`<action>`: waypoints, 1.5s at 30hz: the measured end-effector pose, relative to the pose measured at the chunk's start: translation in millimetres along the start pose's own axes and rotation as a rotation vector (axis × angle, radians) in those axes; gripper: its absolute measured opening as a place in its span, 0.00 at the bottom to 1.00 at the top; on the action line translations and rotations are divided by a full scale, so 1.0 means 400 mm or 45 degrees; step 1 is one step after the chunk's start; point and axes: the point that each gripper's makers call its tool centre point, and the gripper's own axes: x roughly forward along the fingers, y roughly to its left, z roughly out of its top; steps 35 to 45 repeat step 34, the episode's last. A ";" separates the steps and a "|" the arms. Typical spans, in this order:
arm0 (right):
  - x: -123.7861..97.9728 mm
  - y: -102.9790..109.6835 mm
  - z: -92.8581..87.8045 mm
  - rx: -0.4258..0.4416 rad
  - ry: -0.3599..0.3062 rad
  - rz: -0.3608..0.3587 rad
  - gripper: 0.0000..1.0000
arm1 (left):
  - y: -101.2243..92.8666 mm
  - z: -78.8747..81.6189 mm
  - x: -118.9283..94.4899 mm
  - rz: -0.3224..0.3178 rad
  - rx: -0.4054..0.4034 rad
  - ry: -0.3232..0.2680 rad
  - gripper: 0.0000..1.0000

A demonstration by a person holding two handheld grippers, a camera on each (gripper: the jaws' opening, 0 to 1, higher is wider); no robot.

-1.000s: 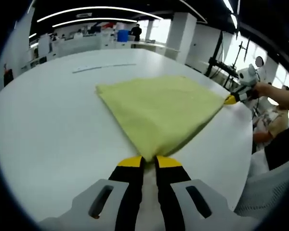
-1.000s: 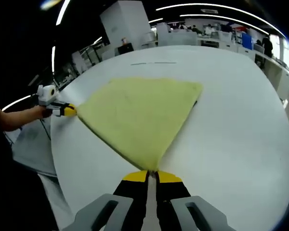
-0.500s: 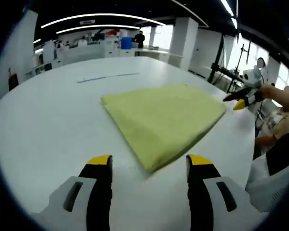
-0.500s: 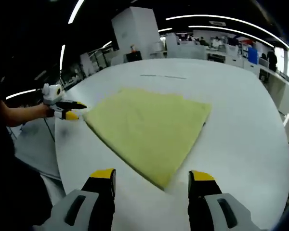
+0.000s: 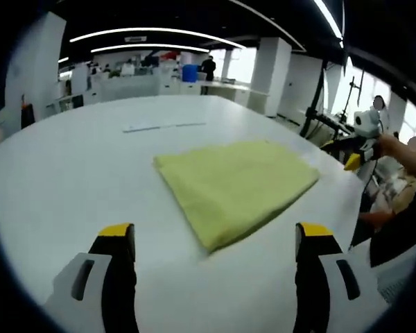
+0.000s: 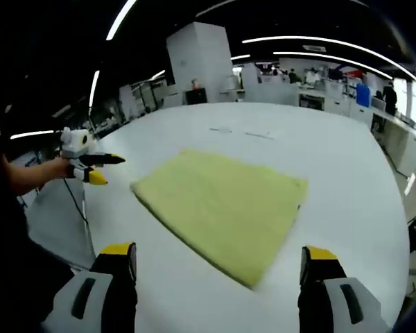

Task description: Fold the garment on the visible template until the final outline fits inside the template.

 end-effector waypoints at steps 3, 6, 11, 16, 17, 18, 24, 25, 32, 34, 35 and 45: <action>-0.011 0.017 0.028 0.007 -0.059 0.007 0.99 | -0.001 0.015 -0.016 0.014 0.006 -0.031 0.97; -0.016 0.026 0.039 0.021 -0.082 0.012 0.99 | -0.013 0.018 -0.025 0.010 0.001 -0.026 0.99; -0.018 0.034 0.050 0.030 -0.124 -0.005 0.99 | -0.044 0.027 -0.037 -0.012 0.003 -0.032 0.99; -0.019 0.042 0.051 0.032 -0.147 0.004 0.99 | -0.048 0.027 -0.037 -0.019 0.028 -0.028 0.99; -0.019 0.041 0.051 0.031 -0.149 0.001 0.99 | -0.045 0.025 -0.036 -0.013 0.029 -0.021 0.99; -0.022 0.040 0.052 0.033 -0.158 -0.007 0.99 | -0.041 0.024 -0.035 -0.004 0.028 -0.017 0.99; -0.025 0.038 0.055 0.043 -0.184 -0.019 0.98 | -0.039 0.027 -0.032 0.016 0.042 -0.014 0.99; -0.025 0.037 0.053 0.045 -0.181 -0.019 0.98 | -0.040 0.026 -0.031 0.017 0.046 -0.013 0.99; -0.011 0.028 0.026 0.041 -0.109 -0.035 0.95 | -0.043 0.020 -0.032 0.008 0.066 0.008 0.97; -0.011 0.026 0.025 0.041 -0.111 -0.047 0.95 | -0.044 0.020 -0.032 0.007 0.070 0.011 0.97; -0.011 0.026 0.025 0.041 -0.111 -0.047 0.95 | -0.044 0.020 -0.032 0.007 0.070 0.011 0.97; -0.011 0.026 0.025 0.041 -0.111 -0.047 0.95 | -0.044 0.020 -0.032 0.007 0.070 0.011 0.97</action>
